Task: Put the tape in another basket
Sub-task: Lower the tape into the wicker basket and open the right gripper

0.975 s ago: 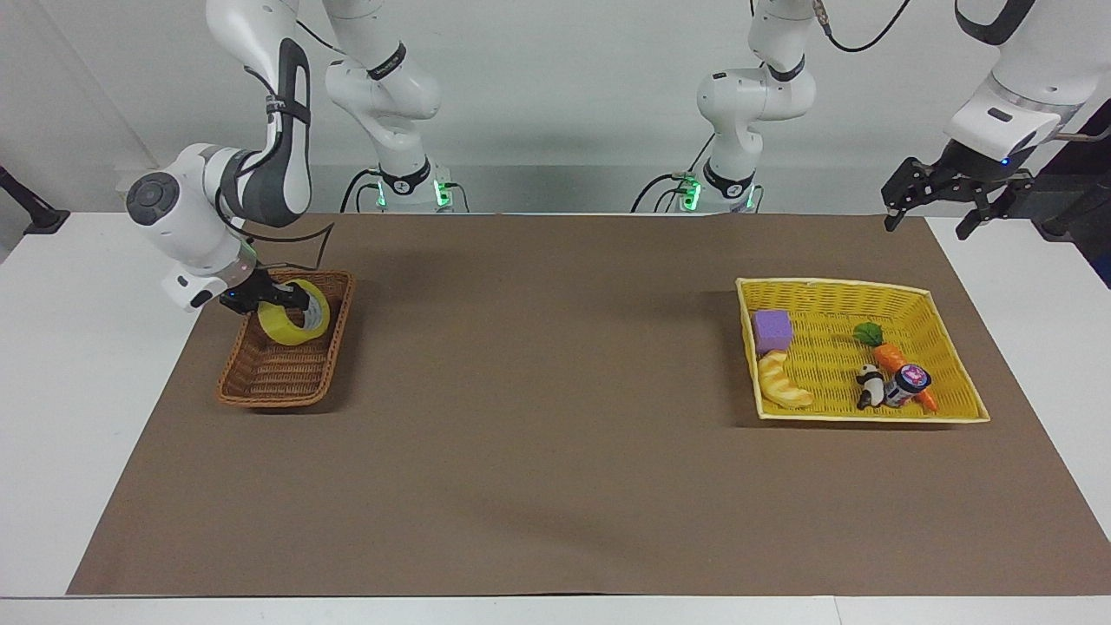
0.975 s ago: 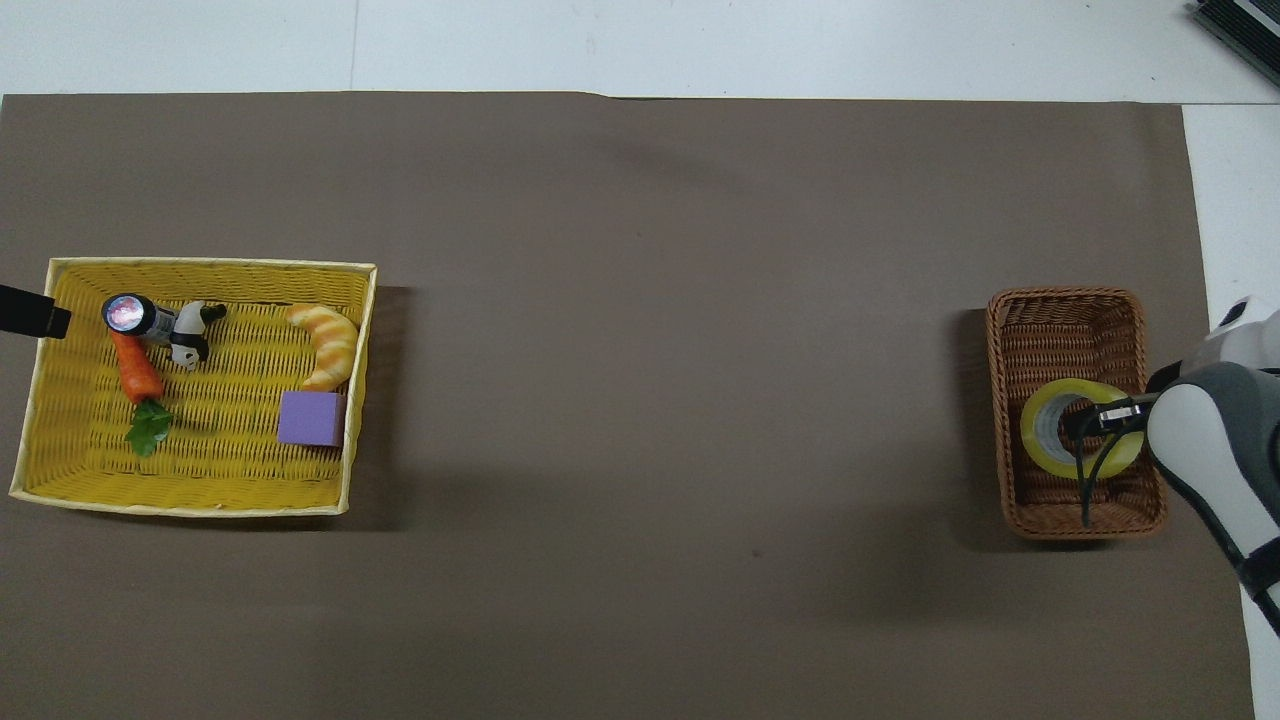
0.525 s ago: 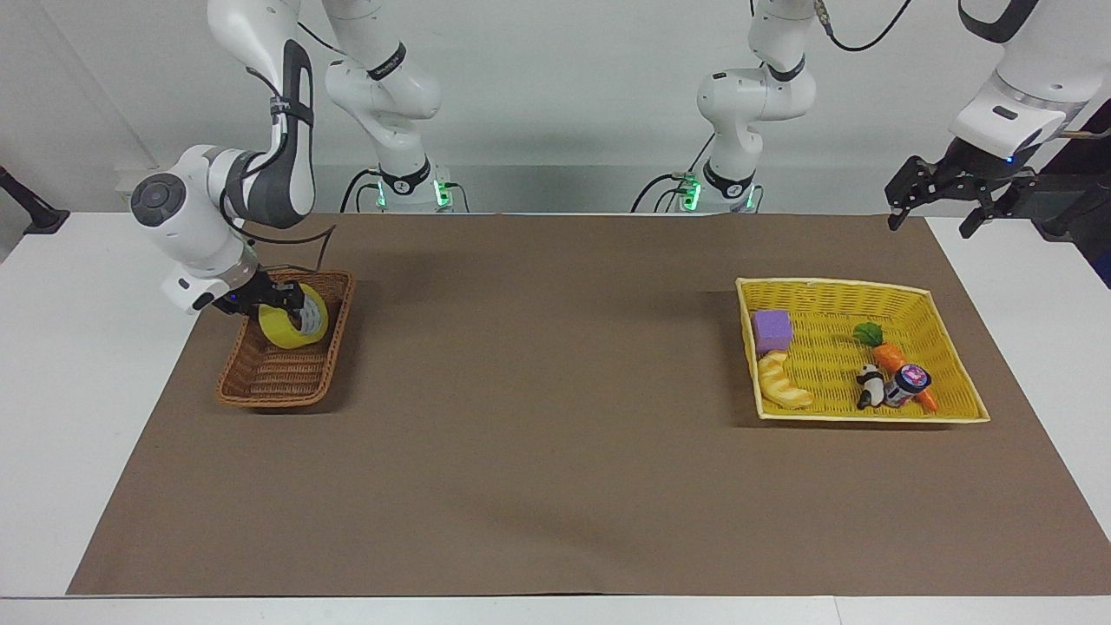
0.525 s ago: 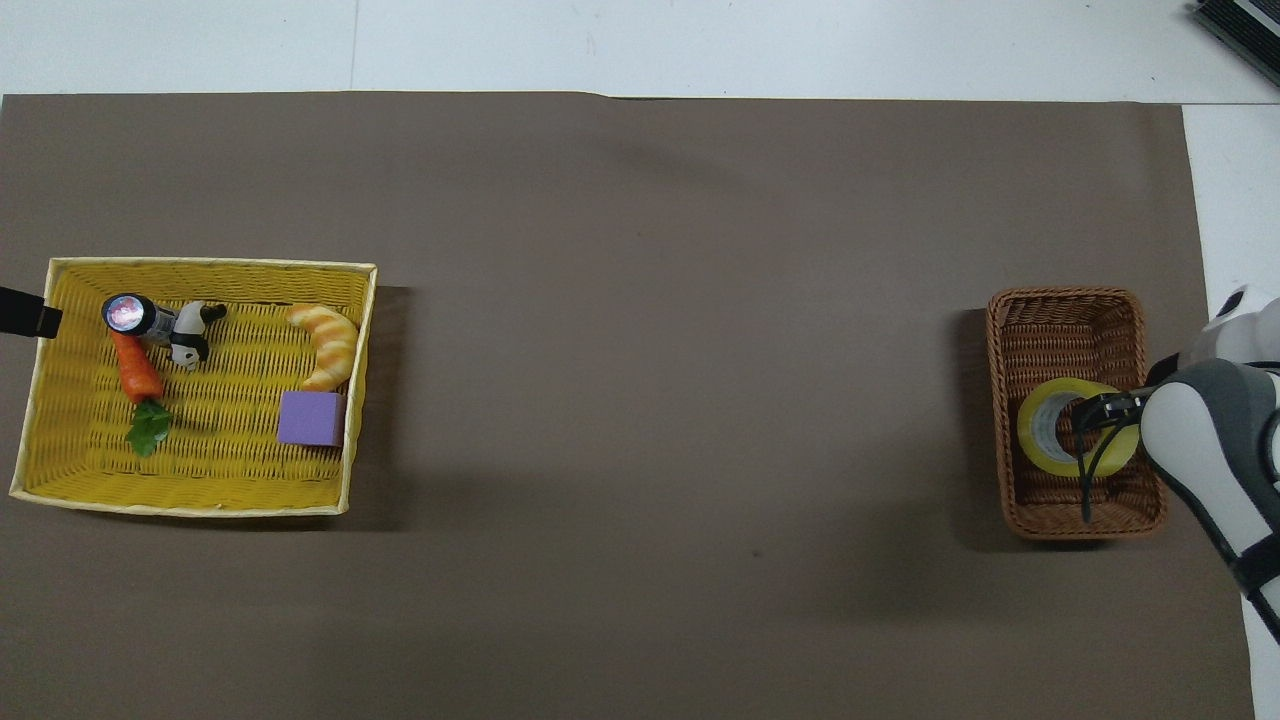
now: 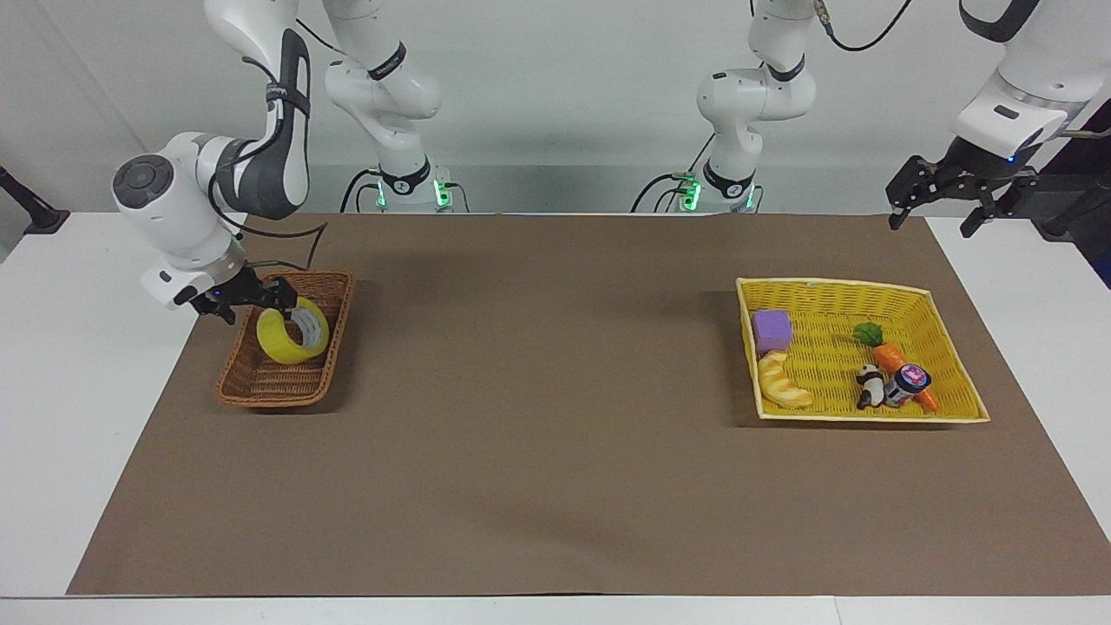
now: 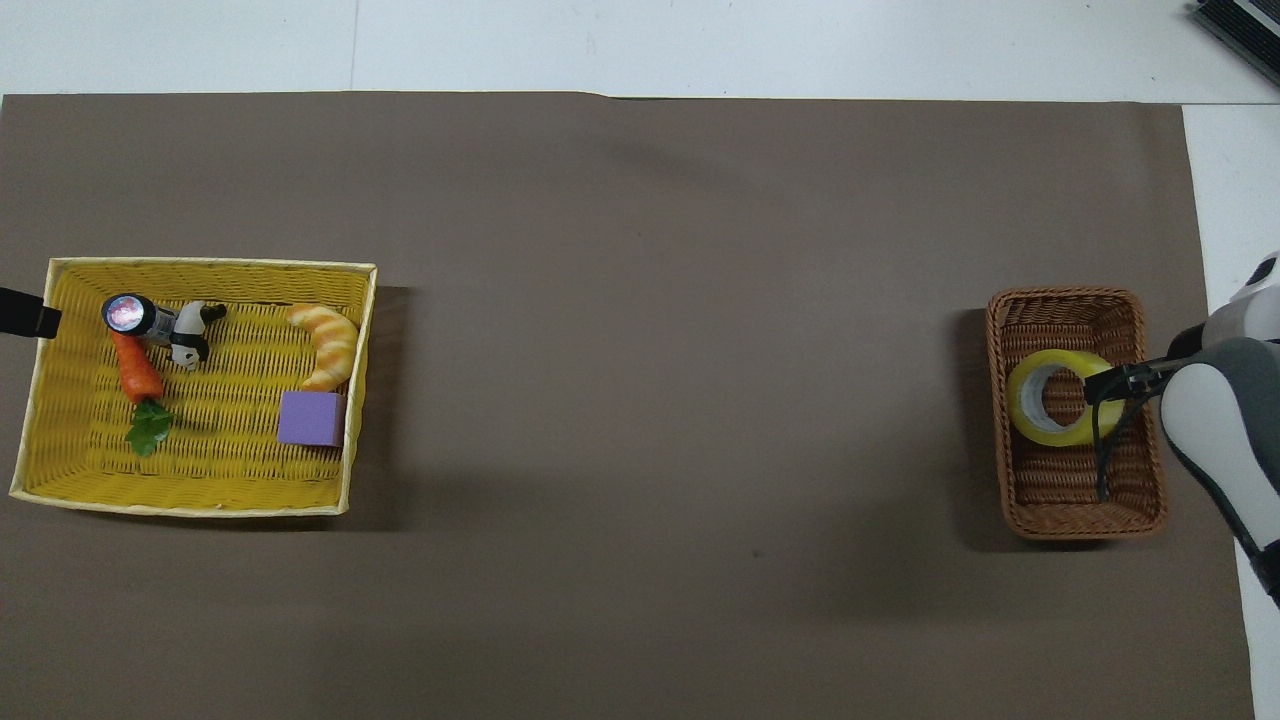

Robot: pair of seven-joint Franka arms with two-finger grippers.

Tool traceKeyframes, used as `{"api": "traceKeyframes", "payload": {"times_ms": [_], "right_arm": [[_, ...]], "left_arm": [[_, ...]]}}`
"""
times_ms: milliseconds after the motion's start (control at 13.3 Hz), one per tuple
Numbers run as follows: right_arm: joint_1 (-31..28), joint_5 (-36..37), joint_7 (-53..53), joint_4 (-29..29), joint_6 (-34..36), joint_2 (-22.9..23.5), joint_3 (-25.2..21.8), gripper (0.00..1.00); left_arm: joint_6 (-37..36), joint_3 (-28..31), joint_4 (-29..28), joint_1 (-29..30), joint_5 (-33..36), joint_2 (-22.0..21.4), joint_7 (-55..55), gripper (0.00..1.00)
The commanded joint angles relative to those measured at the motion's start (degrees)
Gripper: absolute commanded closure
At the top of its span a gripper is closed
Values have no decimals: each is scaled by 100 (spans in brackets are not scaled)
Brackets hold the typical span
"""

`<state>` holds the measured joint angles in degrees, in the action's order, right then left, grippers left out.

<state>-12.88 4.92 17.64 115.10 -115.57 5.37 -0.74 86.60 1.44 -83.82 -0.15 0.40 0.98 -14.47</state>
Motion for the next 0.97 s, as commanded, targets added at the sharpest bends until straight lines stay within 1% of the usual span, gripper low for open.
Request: {"api": "traceKeyframes", "payload": {"times_ms": [0,225,450,750,900], "right_arm": [[-56,141,143,135,96,-141,13,0],[-66,141,117,127,105,-168,22,0],[74,141,-67,-171,96,-106,57,0],[549,141,-927,-654,96,78,57,0],[812,141,-1515,-813,148,70,57,0]], "left_arm": [[-152,-29,129,59,-31,25,41,0],[-161,-29,129,59,-31,25,50,0],[-161,-29,129,59,-31,25,50,0],[-161,-29,129,59,-31,25,50,0],[-161,-29,129,59,-31,25,41,0]]}}
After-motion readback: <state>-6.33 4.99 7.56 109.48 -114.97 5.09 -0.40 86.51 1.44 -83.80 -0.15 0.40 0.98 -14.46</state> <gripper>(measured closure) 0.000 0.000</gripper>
